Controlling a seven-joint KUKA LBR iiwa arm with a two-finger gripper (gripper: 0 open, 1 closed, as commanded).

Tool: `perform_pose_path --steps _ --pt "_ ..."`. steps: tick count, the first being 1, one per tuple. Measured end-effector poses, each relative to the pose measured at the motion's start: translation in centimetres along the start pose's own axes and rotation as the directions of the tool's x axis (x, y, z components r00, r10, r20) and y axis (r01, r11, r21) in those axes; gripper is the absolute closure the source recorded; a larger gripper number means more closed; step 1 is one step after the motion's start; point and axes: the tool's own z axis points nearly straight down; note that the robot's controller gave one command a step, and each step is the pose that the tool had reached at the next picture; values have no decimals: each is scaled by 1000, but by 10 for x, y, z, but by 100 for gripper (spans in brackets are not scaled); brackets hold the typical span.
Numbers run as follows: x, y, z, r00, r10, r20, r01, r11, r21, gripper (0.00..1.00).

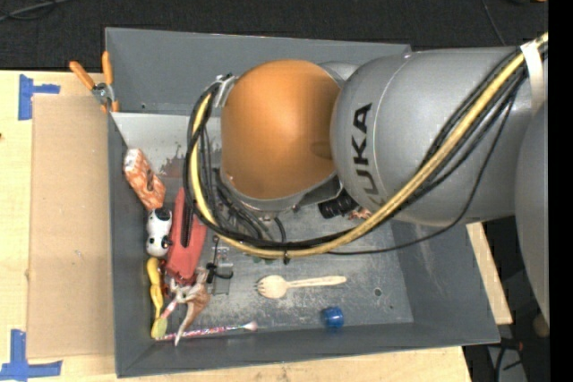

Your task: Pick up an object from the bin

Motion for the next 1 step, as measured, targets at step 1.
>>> perform_pose_path --steps 1 --pt "-2 -1 -5 1000 5 8 -5 1000 -2 0"
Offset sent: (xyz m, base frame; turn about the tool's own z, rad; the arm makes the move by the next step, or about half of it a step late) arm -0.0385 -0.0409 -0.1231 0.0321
